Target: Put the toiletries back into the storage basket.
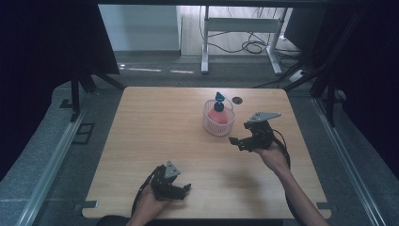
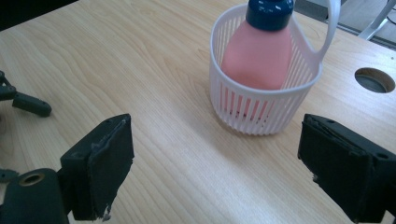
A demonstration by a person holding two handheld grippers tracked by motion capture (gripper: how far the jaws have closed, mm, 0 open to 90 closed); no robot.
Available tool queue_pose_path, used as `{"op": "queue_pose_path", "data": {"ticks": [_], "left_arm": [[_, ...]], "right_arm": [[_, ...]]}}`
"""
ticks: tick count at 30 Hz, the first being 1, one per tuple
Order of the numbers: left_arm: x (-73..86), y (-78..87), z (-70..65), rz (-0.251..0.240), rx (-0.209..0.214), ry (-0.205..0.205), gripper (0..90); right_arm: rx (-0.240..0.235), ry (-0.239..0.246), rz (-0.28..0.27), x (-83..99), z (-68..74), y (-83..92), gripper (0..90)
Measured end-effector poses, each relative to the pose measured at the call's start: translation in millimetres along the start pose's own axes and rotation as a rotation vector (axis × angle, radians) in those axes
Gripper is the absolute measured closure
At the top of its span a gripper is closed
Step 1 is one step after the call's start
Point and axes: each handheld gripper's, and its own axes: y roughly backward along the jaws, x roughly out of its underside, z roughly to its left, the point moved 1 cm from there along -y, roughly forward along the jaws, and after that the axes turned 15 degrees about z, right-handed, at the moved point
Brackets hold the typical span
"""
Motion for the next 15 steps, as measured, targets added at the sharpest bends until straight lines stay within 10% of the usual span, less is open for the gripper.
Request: {"op": "queue_pose_path", "data": {"ticks": [15], "left_arm": [[-0.1,0.0,0.2,0.0,-0.002,-0.002,10.2]], "right_arm": [[0.008,-0.01,-0.006,27.0,1.6,8.4,9.7]]}}
